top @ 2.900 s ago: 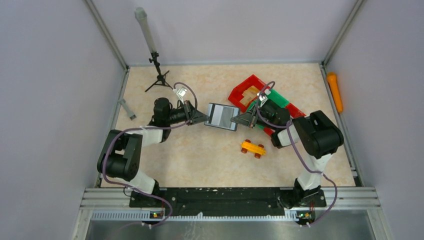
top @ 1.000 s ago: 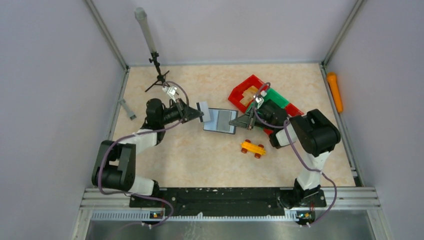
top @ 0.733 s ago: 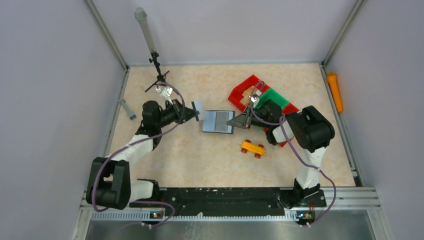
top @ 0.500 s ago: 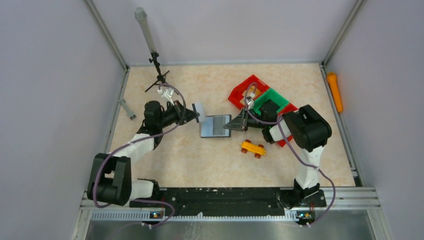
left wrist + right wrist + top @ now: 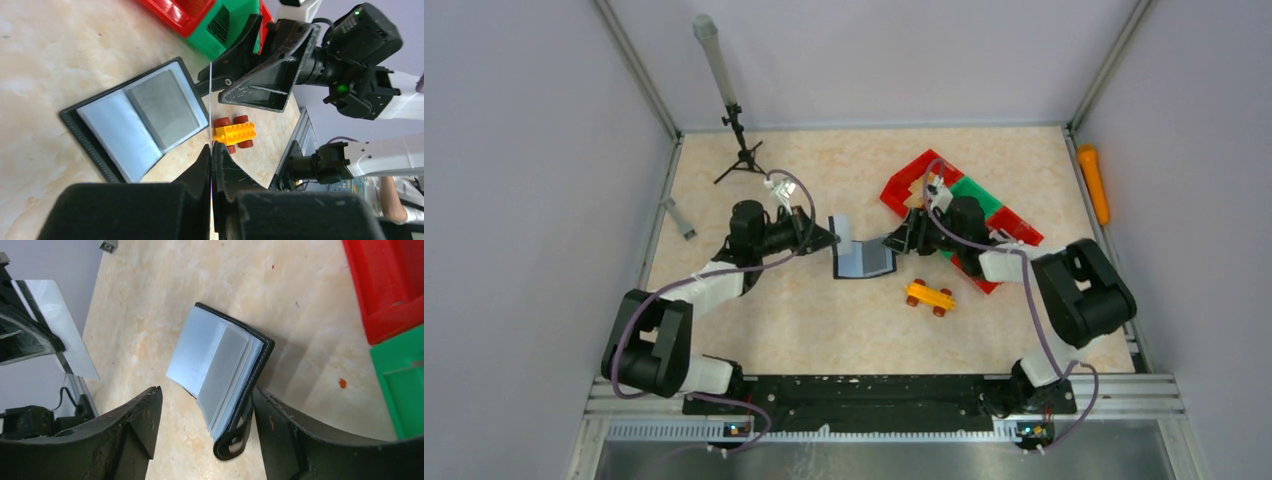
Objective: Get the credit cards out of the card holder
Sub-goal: Place the credit card in the storage box.
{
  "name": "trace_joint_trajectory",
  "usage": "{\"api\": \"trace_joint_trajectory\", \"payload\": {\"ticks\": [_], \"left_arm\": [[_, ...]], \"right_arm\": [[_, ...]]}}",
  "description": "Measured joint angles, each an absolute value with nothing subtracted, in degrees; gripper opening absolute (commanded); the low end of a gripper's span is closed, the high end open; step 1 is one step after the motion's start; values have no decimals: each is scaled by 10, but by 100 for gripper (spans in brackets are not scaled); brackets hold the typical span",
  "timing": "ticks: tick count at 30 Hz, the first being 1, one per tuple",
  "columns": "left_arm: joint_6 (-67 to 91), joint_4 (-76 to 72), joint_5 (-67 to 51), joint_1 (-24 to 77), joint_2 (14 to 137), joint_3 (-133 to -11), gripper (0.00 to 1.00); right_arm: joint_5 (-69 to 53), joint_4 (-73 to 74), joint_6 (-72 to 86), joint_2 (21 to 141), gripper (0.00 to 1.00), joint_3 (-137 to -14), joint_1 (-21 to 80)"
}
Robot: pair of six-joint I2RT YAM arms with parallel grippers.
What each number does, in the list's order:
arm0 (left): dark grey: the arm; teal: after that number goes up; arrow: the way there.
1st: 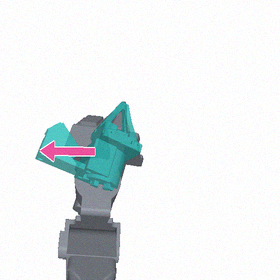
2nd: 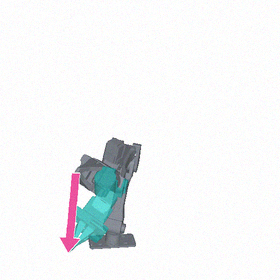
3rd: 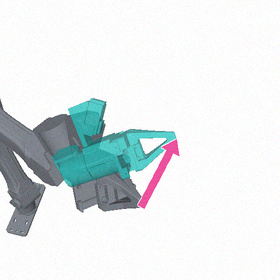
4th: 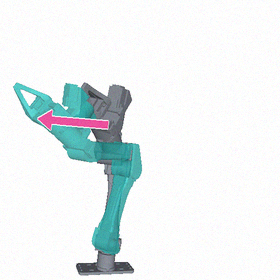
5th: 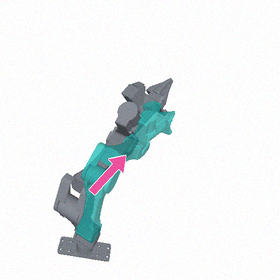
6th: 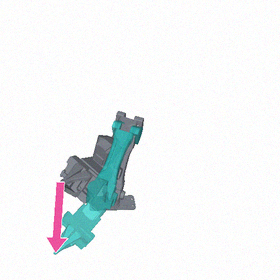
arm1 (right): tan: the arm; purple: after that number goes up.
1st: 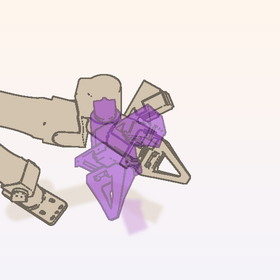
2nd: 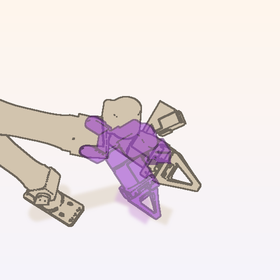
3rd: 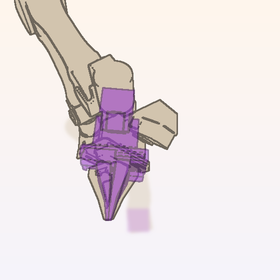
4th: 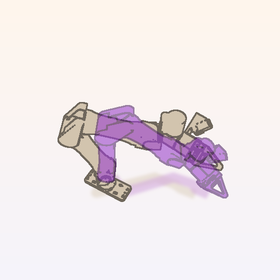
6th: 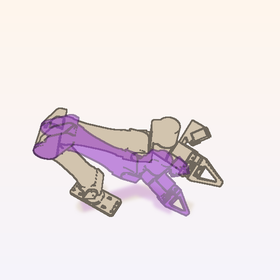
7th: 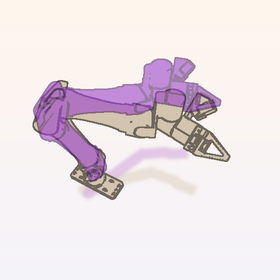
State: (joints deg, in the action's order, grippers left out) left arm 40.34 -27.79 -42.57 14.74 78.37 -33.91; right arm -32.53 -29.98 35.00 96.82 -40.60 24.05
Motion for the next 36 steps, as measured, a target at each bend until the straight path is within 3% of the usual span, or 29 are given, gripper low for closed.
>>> {"api": "trace_joint_trajectory", "payload": {"ticks": [4,8,16,27,31,33,34,36], "left_arm": [[394,-276,-435,175,797,-355,0],[376,-269,-444,210,800,-372,0],[351,-264,-457,247,803,-385,0],[346,-266,-474,254,803,-386,0],[356,-286,-485,255,803,-386,0],[359,-294,-486,256,803,-386,0],[359,-296,-486,256,803,-386,3],[359,-298,-486,255,803,-386,23]], "right_arm": [[-283,-311,320,884,72,-359,241],[-289,-365,312,832,66,-316,241],[-388,-531,361,872,52,-304,246],[-463,-636,407,905,34,-304,266],[-478,-648,419,921,23,-304,269],[-483,-654,426,924,9,-304,270],[-486,-657,428,924,2,-304,271],[-490,-665,434,924,0,-304,272]]}}
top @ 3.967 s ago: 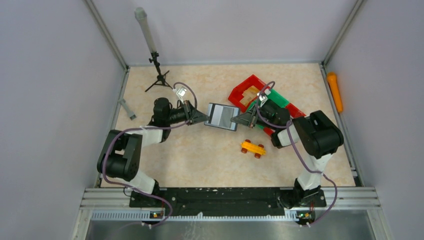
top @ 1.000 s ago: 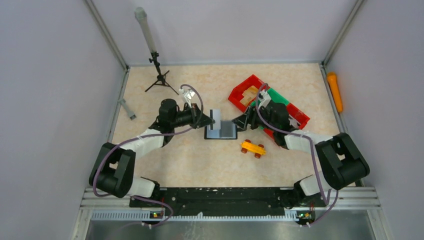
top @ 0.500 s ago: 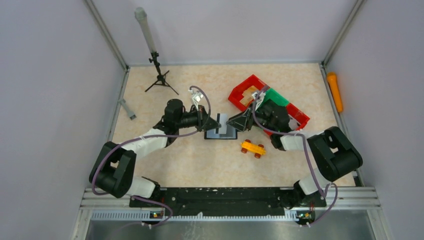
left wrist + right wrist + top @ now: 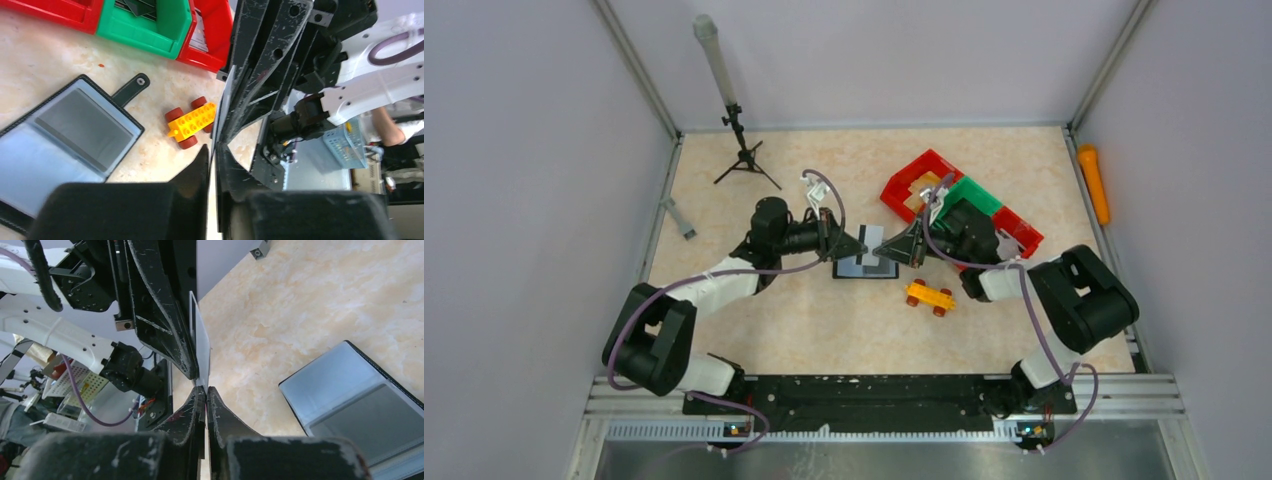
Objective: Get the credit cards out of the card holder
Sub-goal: Place the credit card in the storage box.
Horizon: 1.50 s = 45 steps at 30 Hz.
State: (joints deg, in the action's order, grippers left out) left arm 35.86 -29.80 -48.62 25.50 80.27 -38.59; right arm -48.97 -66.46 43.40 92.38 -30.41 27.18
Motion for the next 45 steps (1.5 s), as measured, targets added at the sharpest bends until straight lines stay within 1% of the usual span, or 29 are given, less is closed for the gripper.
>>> {"api": "trace_joint_trajectory", "payload": {"ticks": [1,3,5,6,9,11,13,16,18,22,24,26,30,35,38,41,45], "left_arm": [[359,-298,-486,253,803,-386,31],[356,-296,-482,253,803,-386,40],[354,-291,-475,254,801,-386,54],[350,-287,-471,255,799,-386,59],[337,-263,-441,256,781,-385,69],[326,-244,-413,256,761,-385,74],[317,-221,-378,255,743,-385,76],[302,-173,-304,256,719,-385,79],[295,-135,-248,255,708,-385,83],[287,-67,-148,256,704,-389,84],[284,-34,-110,255,709,-397,83],[282,-6,-82,255,722,-413,83],[279,43,-49,255,770,-455,80],[277,82,-40,255,820,-484,80],[277,94,-40,255,821,-484,80],[277,98,-40,255,821,-484,80],[277,106,-41,255,821,-487,77]], "right_arm": [[-491,-668,436,924,0,-304,272],[-497,-674,437,924,0,-304,273],[-496,-668,432,922,0,-304,274],[-493,-658,426,920,0,-304,274],[-465,-569,380,890,0,-308,276],[-430,-489,340,857,0,-317,276],[-384,-409,298,815,0,-328,276],[-283,-259,239,741,0,-356,277],[-214,-178,208,702,0,-376,277],[-24,-35,162,630,0,-408,277],[68,13,148,605,0,-414,277],[131,51,128,587,0,-414,277],[194,121,52,585,0,-422,277],[264,221,-17,663,0,-481,277],[291,255,-42,707,0,-500,277],[312,281,-61,723,0,-501,277],[353,292,-96,729,0,-500,277]]}}
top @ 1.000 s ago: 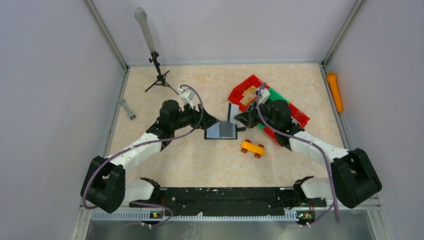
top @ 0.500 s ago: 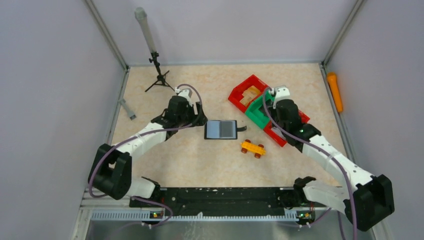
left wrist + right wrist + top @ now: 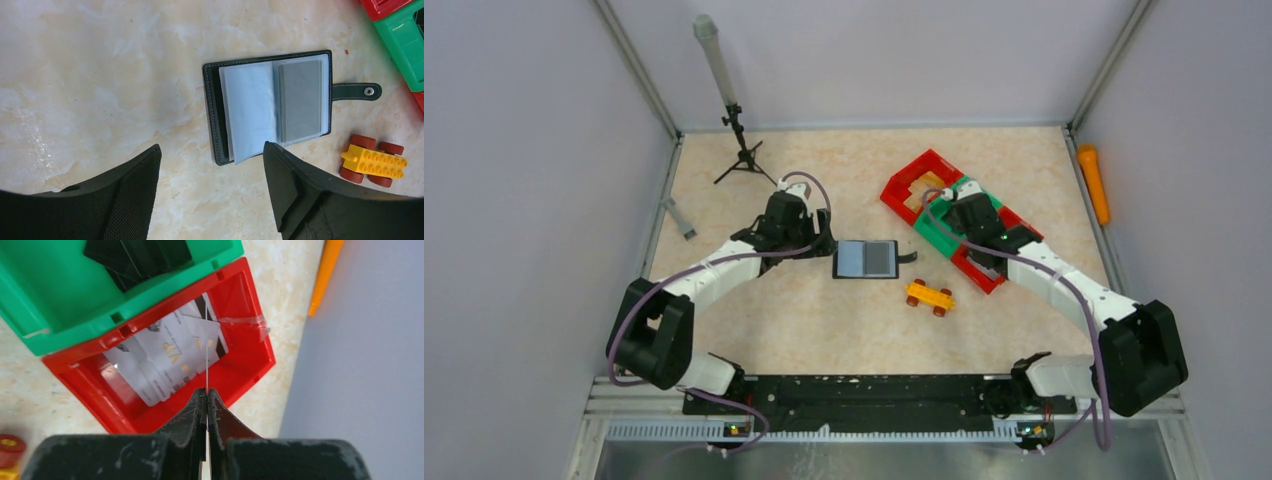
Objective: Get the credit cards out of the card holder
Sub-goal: Place the credit card in the storage box.
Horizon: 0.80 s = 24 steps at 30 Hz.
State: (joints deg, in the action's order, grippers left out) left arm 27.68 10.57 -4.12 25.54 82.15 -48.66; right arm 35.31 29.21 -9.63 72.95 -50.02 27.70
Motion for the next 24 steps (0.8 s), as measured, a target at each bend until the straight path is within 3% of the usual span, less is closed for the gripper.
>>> {"api": "trace_joint_trajectory", "payload": {"ticks": [15,18,22,24], "left_arm": [[277,106,-52,255,820,-487,78],[277,106,-52,255,815,-487,80],[277,105,-51,255,806,-487,81],[277,105,-50,255,802,-487,82]], "right_arm": [[442,265,-207,782,0,-467,277],[448,257,-213,804,12,-468,277],[449,257,-214,813,52,-469,277],[448,257,-216,813,60,-471,277]]}}
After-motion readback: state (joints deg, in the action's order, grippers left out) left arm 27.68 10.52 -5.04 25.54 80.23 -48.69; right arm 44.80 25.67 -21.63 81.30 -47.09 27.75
